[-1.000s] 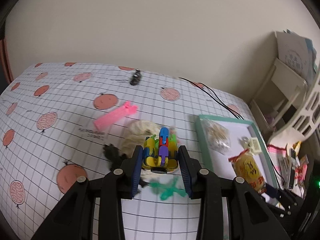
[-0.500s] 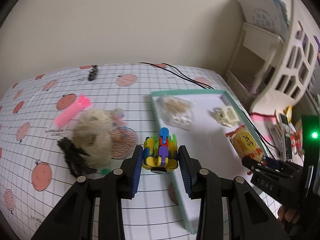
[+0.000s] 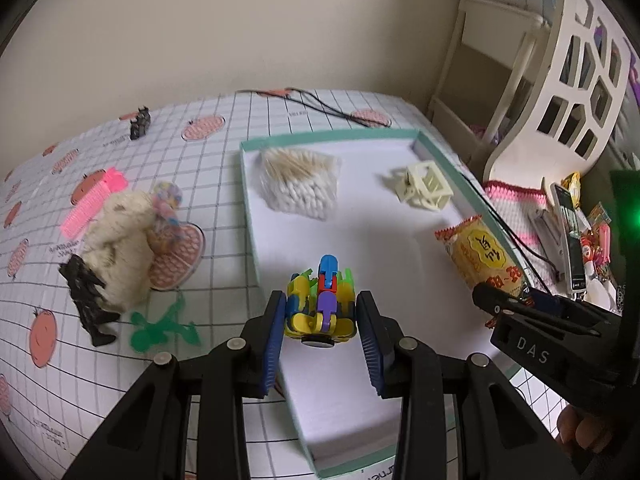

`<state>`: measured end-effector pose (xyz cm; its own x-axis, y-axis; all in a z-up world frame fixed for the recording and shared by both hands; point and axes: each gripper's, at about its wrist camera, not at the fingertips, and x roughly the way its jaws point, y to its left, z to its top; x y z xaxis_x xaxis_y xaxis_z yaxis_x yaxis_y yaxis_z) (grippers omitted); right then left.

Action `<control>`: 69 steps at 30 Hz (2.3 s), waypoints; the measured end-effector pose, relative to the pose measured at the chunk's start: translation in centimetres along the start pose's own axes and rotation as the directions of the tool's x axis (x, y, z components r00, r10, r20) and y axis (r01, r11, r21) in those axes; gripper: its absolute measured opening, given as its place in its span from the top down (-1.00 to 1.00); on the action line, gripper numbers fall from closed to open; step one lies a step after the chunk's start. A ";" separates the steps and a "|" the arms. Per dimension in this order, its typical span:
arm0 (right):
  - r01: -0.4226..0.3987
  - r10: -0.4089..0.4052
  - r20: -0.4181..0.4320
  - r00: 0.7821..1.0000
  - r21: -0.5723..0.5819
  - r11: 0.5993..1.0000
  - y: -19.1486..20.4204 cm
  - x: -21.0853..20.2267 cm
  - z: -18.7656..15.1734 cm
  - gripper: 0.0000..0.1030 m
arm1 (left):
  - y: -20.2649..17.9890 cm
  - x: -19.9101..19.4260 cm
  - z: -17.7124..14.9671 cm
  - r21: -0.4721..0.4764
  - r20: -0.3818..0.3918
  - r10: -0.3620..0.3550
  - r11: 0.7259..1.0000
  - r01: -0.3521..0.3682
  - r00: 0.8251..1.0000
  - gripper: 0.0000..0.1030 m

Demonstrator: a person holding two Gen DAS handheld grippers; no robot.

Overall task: Organize objects
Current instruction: 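Carry the toy car and snack packet over the white tray with both grippers, then lower and release the snack packet with the right gripper while the left releases the toy car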

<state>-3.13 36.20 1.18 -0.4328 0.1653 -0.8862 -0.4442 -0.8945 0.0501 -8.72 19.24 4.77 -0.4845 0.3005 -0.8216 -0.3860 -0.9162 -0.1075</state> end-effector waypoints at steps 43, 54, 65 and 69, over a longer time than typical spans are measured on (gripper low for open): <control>-0.021 0.016 -0.066 0.998 -0.079 0.997 2.7 1.7 -0.7 -0.01 | -0.4 2.1 -0.8 0.075 -0.097 0.060 0.996 -0.053 0.993 0.25; -0.027 0.026 -0.007 1.000 -0.090 0.996 3.1 0.7 -0.6 -0.21 | -0.1 0.5 0.0 0.049 -0.022 0.025 0.999 -0.024 0.999 0.02; -0.028 0.035 0.096 0.995 -0.073 0.997 3.0 -0.9 0.0 -0.23 | 2.3 -1.9 1.0 -0.056 0.086 0.042 0.998 -0.038 0.995 0.01; -0.032 0.040 0.094 0.995 -0.082 0.996 3.4 -0.7 -0.1 -0.38 | 3.2 -2.2 1.1 -0.071 0.095 0.058 0.996 -0.052 0.994 -0.15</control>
<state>-4.26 32.99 1.94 -0.5217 0.1675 -0.8365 -0.3644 -0.9303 0.0410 -9.76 15.90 6.80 -0.5785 0.2704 -0.7696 -0.3040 -0.9469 -0.1042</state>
